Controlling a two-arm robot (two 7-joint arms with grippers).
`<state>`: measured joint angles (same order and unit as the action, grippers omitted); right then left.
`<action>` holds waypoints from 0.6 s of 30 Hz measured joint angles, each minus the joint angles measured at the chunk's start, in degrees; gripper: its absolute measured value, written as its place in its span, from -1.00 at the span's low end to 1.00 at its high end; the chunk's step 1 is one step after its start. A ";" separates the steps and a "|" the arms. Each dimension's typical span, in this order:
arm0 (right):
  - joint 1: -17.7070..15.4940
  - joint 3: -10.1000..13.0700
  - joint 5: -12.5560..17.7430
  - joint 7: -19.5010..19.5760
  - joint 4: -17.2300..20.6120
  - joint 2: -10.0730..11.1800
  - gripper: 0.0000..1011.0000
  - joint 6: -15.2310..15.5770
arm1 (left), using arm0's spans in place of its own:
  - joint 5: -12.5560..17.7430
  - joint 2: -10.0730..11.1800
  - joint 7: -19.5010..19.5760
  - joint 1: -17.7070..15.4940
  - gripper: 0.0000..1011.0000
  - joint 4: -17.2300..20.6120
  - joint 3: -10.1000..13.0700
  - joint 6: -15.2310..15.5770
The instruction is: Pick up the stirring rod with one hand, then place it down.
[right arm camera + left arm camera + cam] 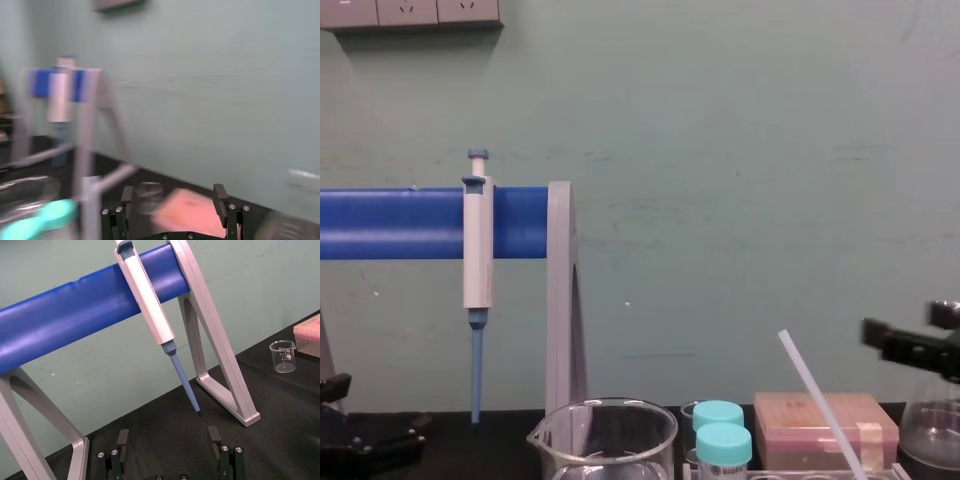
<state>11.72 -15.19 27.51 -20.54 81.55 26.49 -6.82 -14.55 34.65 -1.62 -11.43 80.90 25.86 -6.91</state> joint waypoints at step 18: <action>-0.09 2.09 -9.68 20.42 -4.35 -4.49 0.98 12.62 | 0.00 0.00 0.00 0.00 0.98 0.00 0.00 0.00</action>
<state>11.62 -13.11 17.83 -0.11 77.20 22.00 5.80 -14.55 34.65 -1.62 -11.43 80.90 25.86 -6.91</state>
